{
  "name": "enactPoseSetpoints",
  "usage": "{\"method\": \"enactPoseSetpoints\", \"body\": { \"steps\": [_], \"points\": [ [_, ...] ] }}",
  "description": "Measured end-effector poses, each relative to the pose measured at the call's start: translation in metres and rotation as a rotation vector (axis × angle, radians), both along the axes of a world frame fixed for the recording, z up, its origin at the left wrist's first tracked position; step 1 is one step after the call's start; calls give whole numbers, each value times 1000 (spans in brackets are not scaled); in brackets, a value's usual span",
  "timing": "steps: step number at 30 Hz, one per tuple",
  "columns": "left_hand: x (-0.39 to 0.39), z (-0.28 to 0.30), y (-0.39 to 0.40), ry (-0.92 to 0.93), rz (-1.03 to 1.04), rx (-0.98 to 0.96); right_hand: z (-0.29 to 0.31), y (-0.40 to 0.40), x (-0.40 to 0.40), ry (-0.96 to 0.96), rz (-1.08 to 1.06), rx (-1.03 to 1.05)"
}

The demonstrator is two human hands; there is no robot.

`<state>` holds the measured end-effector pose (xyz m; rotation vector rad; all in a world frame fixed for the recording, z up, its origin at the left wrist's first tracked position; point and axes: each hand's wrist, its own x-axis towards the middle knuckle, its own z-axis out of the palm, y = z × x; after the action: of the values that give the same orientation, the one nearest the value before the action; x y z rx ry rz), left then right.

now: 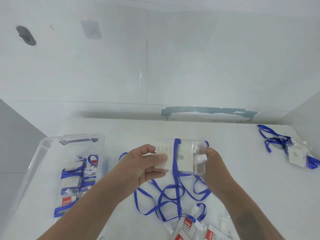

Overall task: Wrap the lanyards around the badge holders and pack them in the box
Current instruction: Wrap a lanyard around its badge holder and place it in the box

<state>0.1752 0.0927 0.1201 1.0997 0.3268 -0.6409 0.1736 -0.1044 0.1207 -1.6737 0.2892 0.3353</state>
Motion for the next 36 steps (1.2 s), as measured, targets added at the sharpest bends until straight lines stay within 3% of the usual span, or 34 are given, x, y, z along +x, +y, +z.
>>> {"method": "enactPoseSetpoints", "body": {
  "steps": [3,5,7,10,13,17,21,24,26,29,32,36],
  "points": [
    [6,1,-5,12,184,67,-14,24,-17,-3,15,-208],
    [12,-3,-5,-53,234,327,-16,39,-30,-74,136,-264],
    [17,-9,2,-215,197,674,-19,42,-37,-155,280,-477],
    [17,-10,15,-343,34,858,0,33,-27,-319,416,-702],
    [11,-6,22,-313,-146,835,22,16,-7,-378,409,-667],
    [8,10,29,-174,-264,557,28,3,20,-240,237,-331],
    [6,18,31,-52,-164,210,7,13,16,-50,13,-21],
    [6,12,32,37,64,96,-15,35,-4,27,-15,-188],
    [10,5,34,48,196,148,-20,52,-23,-50,97,-305],
    [13,-7,45,-54,261,510,-21,66,-42,-240,318,-465],
    [9,-14,58,-176,150,756,-6,66,-37,-352,409,-608],
    [-3,-13,69,-221,-60,778,26,58,-14,-327,474,-567]
  ]
}}
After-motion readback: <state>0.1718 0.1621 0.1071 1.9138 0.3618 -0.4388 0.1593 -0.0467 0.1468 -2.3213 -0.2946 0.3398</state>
